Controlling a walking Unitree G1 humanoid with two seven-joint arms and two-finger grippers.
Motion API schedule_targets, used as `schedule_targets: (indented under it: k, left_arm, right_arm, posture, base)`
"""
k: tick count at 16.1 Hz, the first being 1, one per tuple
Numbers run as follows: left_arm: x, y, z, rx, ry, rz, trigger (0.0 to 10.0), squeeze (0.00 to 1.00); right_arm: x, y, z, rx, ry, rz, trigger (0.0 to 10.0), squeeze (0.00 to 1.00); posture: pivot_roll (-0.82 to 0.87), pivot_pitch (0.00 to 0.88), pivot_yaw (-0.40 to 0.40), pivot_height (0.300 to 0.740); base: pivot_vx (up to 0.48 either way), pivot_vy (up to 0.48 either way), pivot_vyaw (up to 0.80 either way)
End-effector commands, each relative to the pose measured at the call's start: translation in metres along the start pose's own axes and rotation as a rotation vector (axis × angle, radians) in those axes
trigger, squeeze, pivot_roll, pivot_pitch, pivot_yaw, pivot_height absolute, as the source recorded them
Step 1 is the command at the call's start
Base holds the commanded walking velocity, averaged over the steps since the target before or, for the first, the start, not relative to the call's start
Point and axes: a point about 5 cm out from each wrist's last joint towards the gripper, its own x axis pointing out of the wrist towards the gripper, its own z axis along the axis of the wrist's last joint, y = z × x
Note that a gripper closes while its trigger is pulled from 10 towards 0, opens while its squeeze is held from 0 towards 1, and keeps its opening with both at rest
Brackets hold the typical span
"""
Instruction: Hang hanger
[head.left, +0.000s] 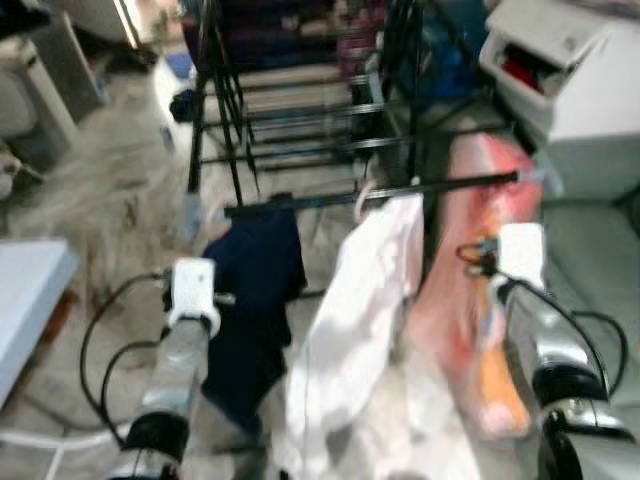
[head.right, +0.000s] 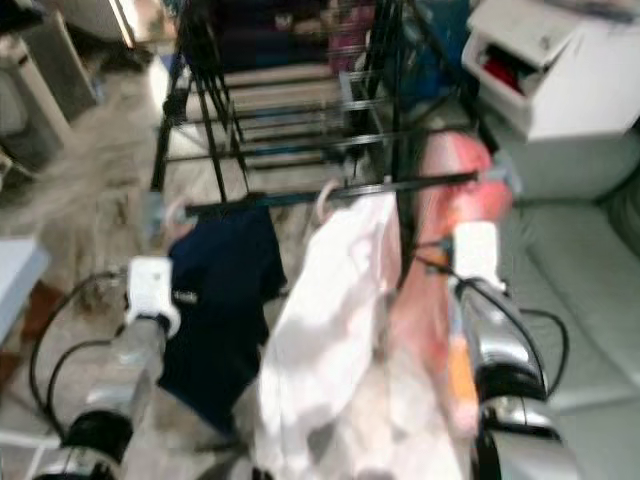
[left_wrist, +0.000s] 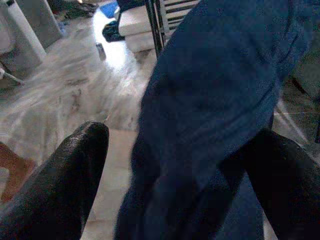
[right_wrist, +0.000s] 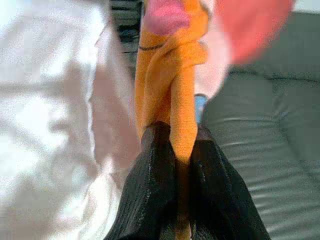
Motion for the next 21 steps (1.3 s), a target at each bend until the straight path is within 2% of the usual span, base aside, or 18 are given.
schedule_targets:
  k: [1,3,5,6,7,9,10,11,13,16,17,18,20,21]
  left_arm:
    - [-0.002,-0.004,-0.001,-0.002,0.009,-0.009,10.0,0.00]
    - [-0.005,-0.002,-0.003,0.001,0.023,-0.002,10.0,0.00]
    - [-0.008,0.000,-0.004,0.001,0.031,0.002,10.0,0.00]
    - [-0.008,0.001,-0.004,-0.003,0.036,0.007,10.0,0.00]
    - [-0.008,0.001,-0.003,-0.005,0.040,0.010,10.0,0.00]
    - [-0.013,-0.001,-0.006,-0.017,0.048,0.011,10.0,0.00]
    - [-0.014,0.000,-0.007,-0.018,0.051,0.013,10.0,0.00]
    - [-0.013,0.001,-0.007,-0.016,0.055,0.014,10.0,0.00]
    - [-0.009,-0.001,-0.004,-0.016,0.060,0.007,10.0,0.00]
    - [-0.010,-0.004,-0.006,-0.022,0.069,0.007,10.0,0.00]
    - [-0.010,-0.005,-0.007,-0.030,0.086,0.009,10.0,0.00]
    - [-0.011,-0.004,-0.008,-0.041,0.091,0.012,10.0,0.00]
    - [-0.012,-0.008,-0.008,-0.034,0.084,-0.033,10.0,0.00]
    - [-0.012,-0.008,-0.009,-0.031,0.089,-0.026,10.0,0.00]
  right_arm:
    - [0.001,-0.005,0.004,-0.025,0.003,0.006,10.0,0.00]
    - [0.009,0.001,0.013,-0.034,0.035,0.066,10.0,0.00]
    - [0.017,0.000,0.022,-0.068,0.121,0.149,10.0,0.00]
    - [0.019,-0.002,0.026,-0.044,0.141,0.158,10.0,0.00]
    - [0.020,-0.004,0.028,0.001,0.155,0.146,10.0,0.00]
    - [0.021,-0.018,0.030,0.094,0.165,0.046,10.0,0.00]
    - [0.019,-0.028,0.029,0.082,0.158,-0.003,10.0,0.00]
    - [0.017,-0.033,0.025,0.100,0.175,-0.015,10.0,0.00]
    - [0.010,-0.022,-0.009,0.181,0.303,0.077,10.0,0.00]
    - [0.003,-0.019,-0.034,0.154,0.379,0.120,10.0,0.00]
    - [0.002,-0.027,-0.032,0.100,0.328,0.060,10.0,1.00]
    - [0.002,-0.029,-0.032,0.041,0.289,0.030,10.0,1.00]
    - [-0.004,-0.034,-0.033,0.054,0.135,-0.046,10.0,1.00]
    - [-0.008,-0.030,-0.035,0.054,0.057,-0.078,10.0,1.00]
  posture:
    - [-0.02,0.000,0.046,0.740]
    - [0.00,0.000,0.036,0.740]
    - [0.02,0.000,0.031,0.740]
    - [0.02,0.000,0.024,0.740]
    - [0.02,0.000,0.014,0.740]
    - [0.03,0.000,-0.002,0.740]
    - [0.04,0.000,-0.003,0.740]
    - [0.04,0.000,0.003,0.740]
    - [0.03,0.000,0.005,0.740]
    - [0.03,0.000,0.001,0.740]
    - [0.02,0.000,0.009,0.740]
    - [0.02,0.000,0.022,0.740]
    - [-0.02,0.000,0.044,0.740]
    - [-0.04,0.000,0.056,0.740]
  base:
    - [0.000,0.000,0.00]
    - [0.000,0.000,0.00]
    - [0.000,0.000,0.00]
    - [0.000,0.000,0.00]
    - [0.000,0.000,0.00]
    - [0.000,0.000,0.00]
    - [0.000,0.000,0.00]
    - [0.000,0.000,0.00]
    - [0.000,0.000,0.00]
    - [0.000,0.000,0.00]
    - [0.000,0.000,0.00]
    - [0.000,0.000,0.00]
    - [0.000,0.000,0.00]
    - [0.000,0.000,0.00]
